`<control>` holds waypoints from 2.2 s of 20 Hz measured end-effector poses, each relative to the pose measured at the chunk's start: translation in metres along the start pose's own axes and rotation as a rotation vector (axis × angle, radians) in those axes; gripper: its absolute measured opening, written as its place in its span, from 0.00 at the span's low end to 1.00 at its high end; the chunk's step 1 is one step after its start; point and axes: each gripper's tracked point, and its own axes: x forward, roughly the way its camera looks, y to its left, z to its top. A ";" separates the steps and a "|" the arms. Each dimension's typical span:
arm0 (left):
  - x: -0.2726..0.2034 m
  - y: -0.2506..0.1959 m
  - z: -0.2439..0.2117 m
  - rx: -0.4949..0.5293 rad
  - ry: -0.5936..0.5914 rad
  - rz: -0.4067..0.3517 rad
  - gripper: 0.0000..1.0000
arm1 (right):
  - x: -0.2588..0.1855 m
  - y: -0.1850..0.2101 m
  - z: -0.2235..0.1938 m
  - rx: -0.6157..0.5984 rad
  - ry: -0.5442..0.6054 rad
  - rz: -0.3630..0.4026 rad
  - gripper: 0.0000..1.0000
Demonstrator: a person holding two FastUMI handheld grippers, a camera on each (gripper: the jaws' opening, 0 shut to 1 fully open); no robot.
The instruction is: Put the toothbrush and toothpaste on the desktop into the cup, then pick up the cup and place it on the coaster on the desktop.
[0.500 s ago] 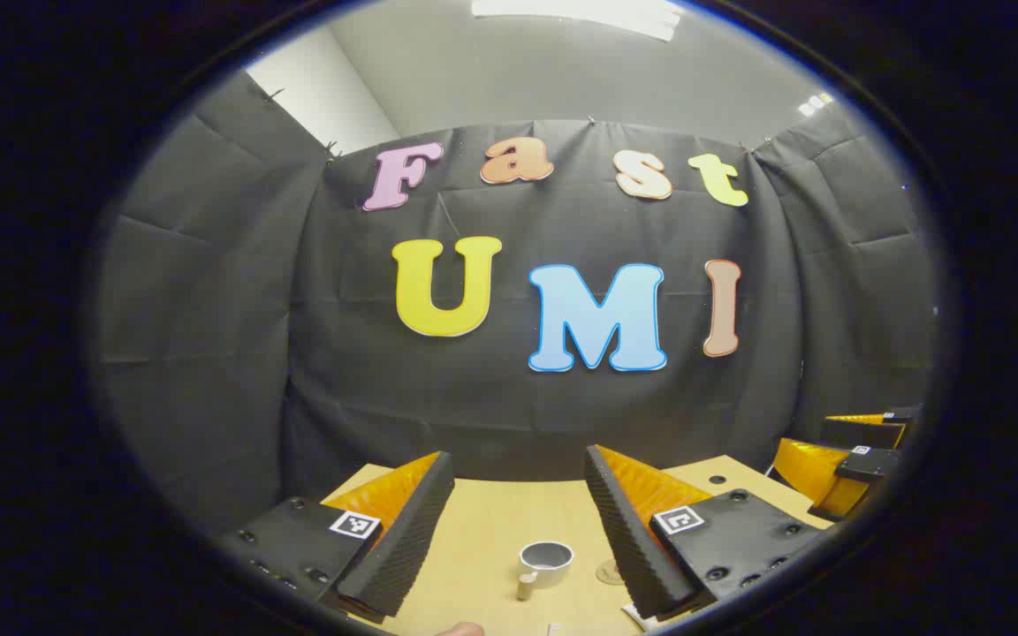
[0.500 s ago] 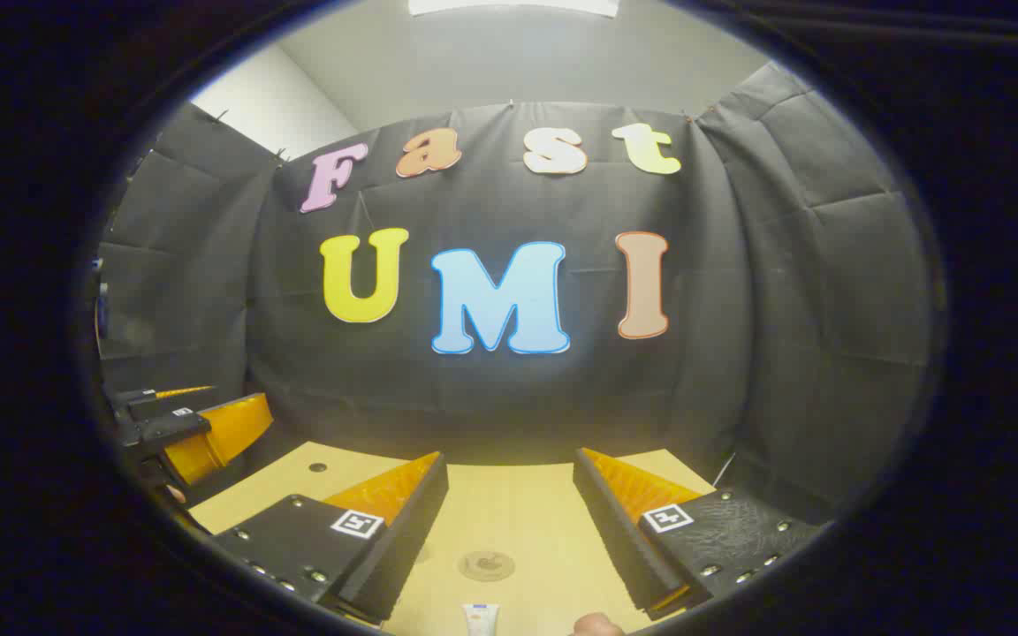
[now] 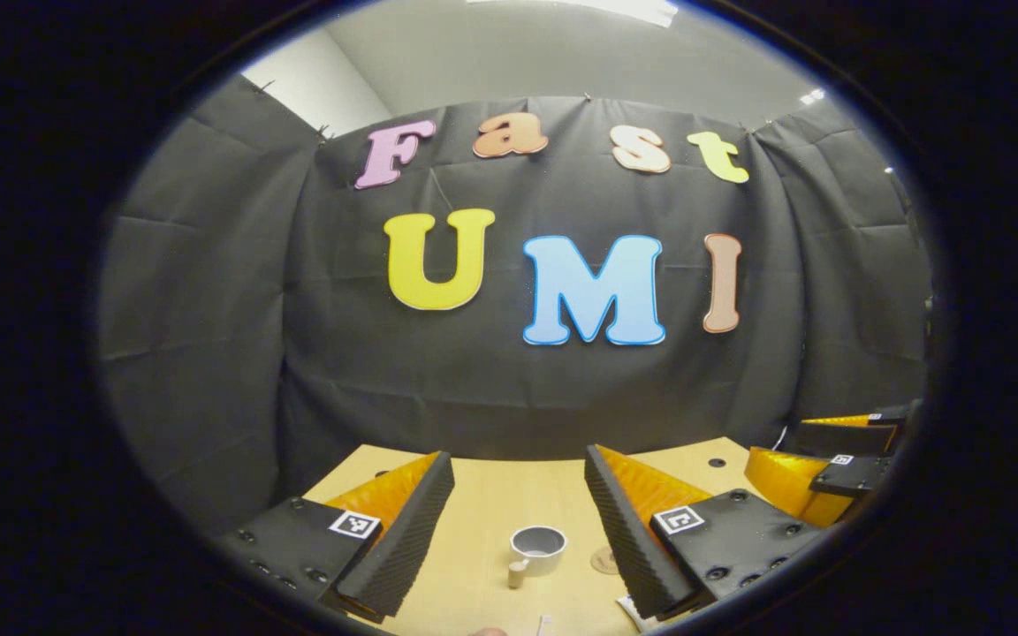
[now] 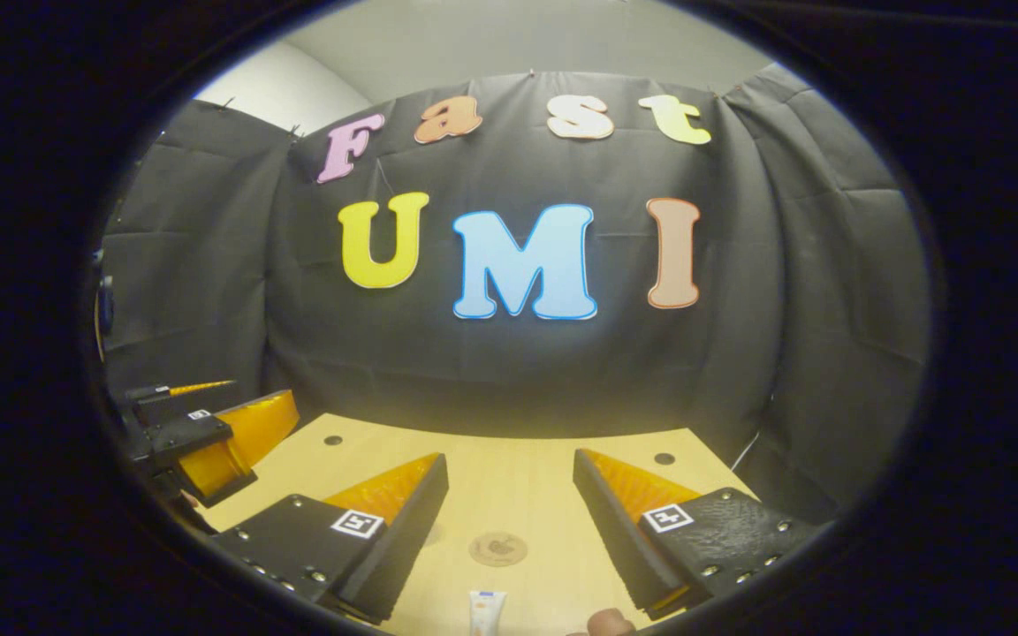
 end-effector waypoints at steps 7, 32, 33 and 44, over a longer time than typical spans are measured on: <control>0.016 -0.001 -0.050 -0.002 0.160 0.014 0.96 | 0.012 -0.006 -0.051 0.006 0.198 -0.013 0.89; -0.045 -0.018 -0.371 -0.108 1.033 -0.004 0.99 | -0.019 0.029 -0.301 0.085 1.033 0.060 0.94; -0.046 -0.018 -0.378 -0.102 1.049 -0.003 1.00 | -0.021 0.030 -0.309 0.082 1.057 0.062 0.94; -0.057 -0.012 -0.411 -0.002 1.191 0.025 1.00 | -0.029 0.028 -0.349 0.018 1.193 0.056 0.93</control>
